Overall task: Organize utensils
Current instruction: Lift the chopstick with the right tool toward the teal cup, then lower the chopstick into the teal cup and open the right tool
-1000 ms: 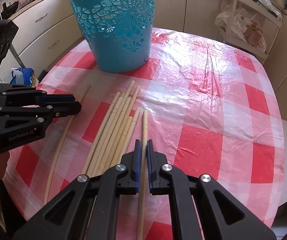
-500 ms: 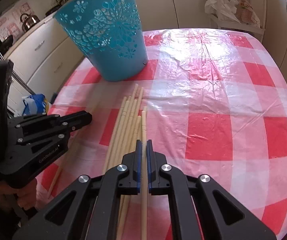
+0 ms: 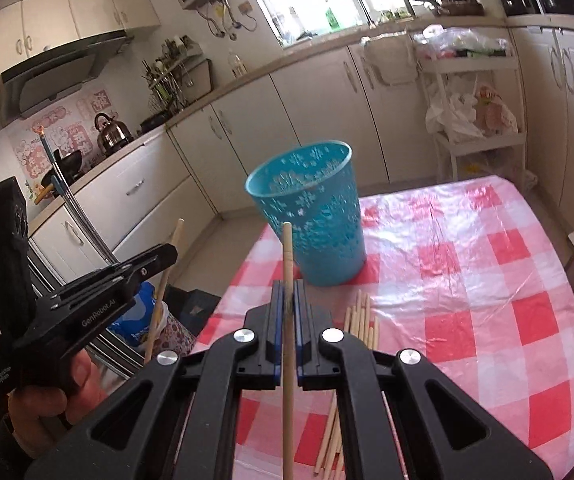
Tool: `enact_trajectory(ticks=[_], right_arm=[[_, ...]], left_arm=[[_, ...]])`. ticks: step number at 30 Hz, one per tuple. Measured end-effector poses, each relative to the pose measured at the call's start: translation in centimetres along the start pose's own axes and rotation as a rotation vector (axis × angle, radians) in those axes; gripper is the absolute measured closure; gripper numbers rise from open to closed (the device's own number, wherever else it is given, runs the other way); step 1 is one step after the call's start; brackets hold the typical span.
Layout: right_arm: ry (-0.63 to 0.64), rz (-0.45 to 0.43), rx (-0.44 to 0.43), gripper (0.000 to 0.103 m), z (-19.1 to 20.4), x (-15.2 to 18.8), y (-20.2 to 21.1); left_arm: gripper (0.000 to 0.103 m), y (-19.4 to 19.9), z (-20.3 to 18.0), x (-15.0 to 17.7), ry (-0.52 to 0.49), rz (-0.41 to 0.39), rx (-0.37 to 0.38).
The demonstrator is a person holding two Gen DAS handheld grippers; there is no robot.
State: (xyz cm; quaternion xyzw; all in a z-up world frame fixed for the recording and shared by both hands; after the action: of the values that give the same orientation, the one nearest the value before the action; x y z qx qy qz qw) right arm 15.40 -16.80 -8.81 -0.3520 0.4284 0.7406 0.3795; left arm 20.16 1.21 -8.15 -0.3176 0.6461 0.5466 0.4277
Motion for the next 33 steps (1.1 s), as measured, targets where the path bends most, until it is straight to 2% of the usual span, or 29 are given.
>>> enact_trajectory(ticks=[7,14,26,33], right_arm=[[0.035,-0.093,-0.026,0.097,3.2,-2.4,2.7],[0.054,-0.135,-0.044,0.097,4.6,-4.2,2.7],[0.024,-0.297,-0.040,0.097,4.1,-9.8,0.6],[0.016,-0.347,-0.019,0.097,3.4,-13.0,-2.9]], left_arm=[[0.098,3.6,0.4,-1.7,-0.014,-0.076,-0.026],[0.098,4.7,1.4,-3.0,0.008,-0.120,-0.029],[0.098,2.9,3.5,-8.0,0.129,-0.250,0.008],[0.098,-1.2,3.4,-10.9,0.196,-0.275,0.060]])
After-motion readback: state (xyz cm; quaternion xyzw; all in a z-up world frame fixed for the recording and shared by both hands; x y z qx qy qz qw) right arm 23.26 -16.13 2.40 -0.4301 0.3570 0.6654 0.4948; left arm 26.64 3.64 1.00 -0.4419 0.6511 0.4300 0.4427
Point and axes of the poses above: each gripper's, at about its wrist camera, not at the fingertips, and y roughly against the way its jaws point, z to its left, x to its underside, the point moved 3 cm from there along -y, roughly the way its jaws point, and after that the axes turned 8 degrees about -z, right-handed, at the moved point
